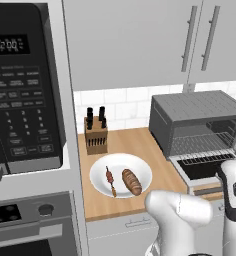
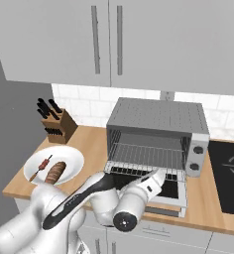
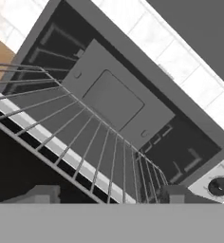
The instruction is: Pick up the kebab skewer and baguette bread, and place them inside the toaster oven. Close the toaster oven door and start by setting the timer.
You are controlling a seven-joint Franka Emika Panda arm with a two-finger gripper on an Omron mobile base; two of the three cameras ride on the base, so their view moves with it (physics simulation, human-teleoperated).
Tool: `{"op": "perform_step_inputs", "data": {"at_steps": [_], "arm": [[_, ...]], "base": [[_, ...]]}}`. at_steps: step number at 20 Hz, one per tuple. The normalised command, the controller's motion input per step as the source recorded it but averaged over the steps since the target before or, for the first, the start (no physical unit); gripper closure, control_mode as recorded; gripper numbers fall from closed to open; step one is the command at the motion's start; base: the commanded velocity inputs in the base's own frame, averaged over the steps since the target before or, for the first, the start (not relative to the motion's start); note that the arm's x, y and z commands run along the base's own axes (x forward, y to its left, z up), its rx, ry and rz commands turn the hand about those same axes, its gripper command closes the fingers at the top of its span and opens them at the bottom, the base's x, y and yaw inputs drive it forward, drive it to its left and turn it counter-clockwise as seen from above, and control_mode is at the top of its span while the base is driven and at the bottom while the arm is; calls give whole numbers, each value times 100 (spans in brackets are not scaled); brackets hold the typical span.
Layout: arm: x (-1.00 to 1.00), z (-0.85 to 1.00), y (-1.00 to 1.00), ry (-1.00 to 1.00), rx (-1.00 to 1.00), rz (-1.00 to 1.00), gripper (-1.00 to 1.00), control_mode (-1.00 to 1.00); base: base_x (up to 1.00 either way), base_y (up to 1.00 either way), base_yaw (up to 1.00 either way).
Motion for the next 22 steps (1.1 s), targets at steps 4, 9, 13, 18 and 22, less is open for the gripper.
{"op": "perform_step_inputs", "data": {"at_steps": [4,9,13,18,22], "arm": [[-84,84,-4,21,0,14,-100,-100],[-61,49,46,37,3,5,-100,-100],[-32,9,97,33,16,-1,-100,-100],[-11,10,100,38,14,-8,-100,-100],[-1,14,100,31,13,-14,-100,-100]], "base": [[0,0,0],[0,0,0],[0,0,0],[0,0,0],[0,0,0]]}}
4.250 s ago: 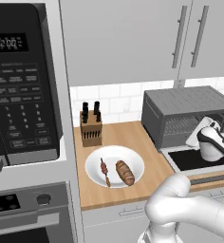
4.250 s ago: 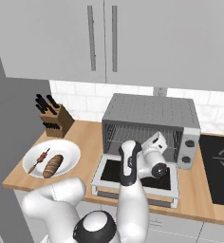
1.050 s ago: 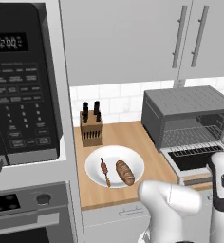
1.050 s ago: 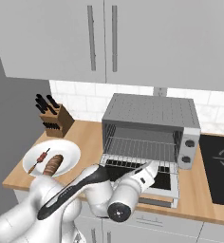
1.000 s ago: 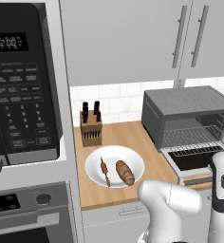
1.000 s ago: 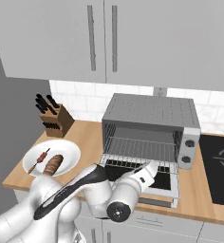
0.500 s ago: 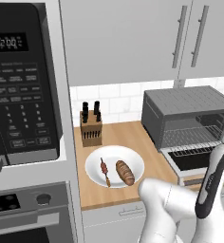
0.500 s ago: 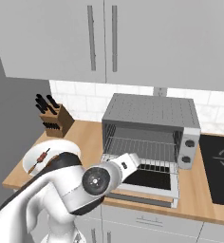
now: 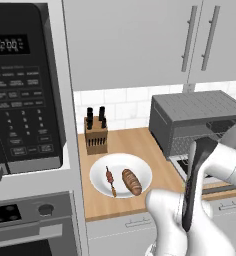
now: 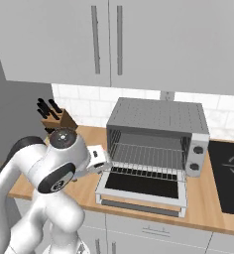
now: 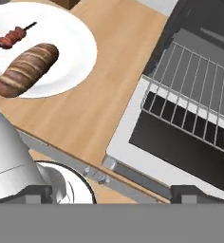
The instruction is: Pick up the kebab skewer and baguette bread, and place them inside the toaster oven. Close the toaster oven door and start by setting the timer.
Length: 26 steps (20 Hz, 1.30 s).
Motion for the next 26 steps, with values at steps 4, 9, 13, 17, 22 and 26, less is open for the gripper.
{"op": "perform_step_inputs", "data": {"at_steps": [4,9,13,17,22,26], "arm": [[0,-18,100,2,9,-34,-100,-100],[-3,-48,90,0,20,-26,-100,-100],[-3,-59,88,0,16,-19,-100,-100],[0,-64,80,-3,-4,-7,-100,-100],[10,-56,28,-6,-12,-2,-100,-100],[12,-58,4,0,-6,0,-100,-100]], "base": [[0,0,0],[0,0,0],[0,0,0],[0,0,0],[0,0,0],[0,0,0]]}}
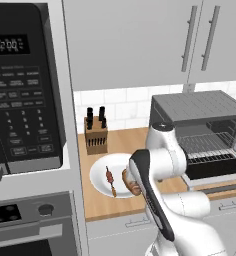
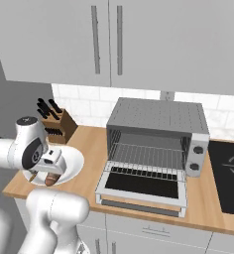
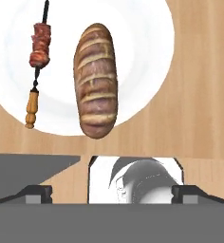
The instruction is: Pick up the kebab skewer and baguette bread, and place them inside the toaster oven. Close the toaster oven door and start by setting the timer.
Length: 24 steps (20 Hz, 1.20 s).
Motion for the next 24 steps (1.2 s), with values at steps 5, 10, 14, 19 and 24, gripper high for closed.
{"op": "perform_step_inputs", "data": {"at_steps": [5,10,14,19,24], "arm": [[22,-46,5,0,1,0,-100,-100],[25,-47,24,0,0,0,-100,-100],[14,-27,2,0,0,0,-100,-100],[18,-14,2,3,0,0,-100,-100],[16,-23,2,5,0,0,-100,-100]], "base": [[0,0,0],[0,0,0],[0,0,0],[0,0,0],[0,0,0]]}}
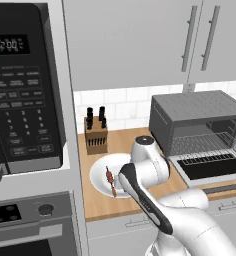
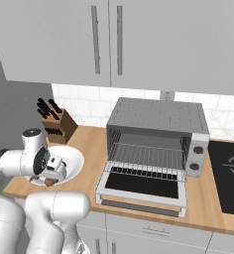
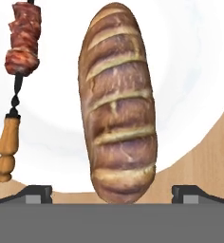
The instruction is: Pick up the kebab skewer and baguette bread, and place them inside the toaster oven. Close the toaster oven door and start by setting the timer.
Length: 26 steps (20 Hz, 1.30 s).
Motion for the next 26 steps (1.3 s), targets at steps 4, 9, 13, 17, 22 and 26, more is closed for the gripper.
{"op": "perform_step_inputs", "data": {"at_steps": [4,9,13,17,22,26], "arm": [[7,-28,0,5,0,0,-100,-100],[8,-25,-3,3,0,0,-100,-100],[7,-22,-11,1,0,0,-100,-100],[0,-16,-8,0,0,0,-100,-100],[0,-13,-1,0,0,0,100,-100],[-10,0,-21,0,0,0,100,-100]], "base": [[0,0,0],[0,0,0],[0,0,0],[0,0,0],[0,0,0],[0,0,0]]}}
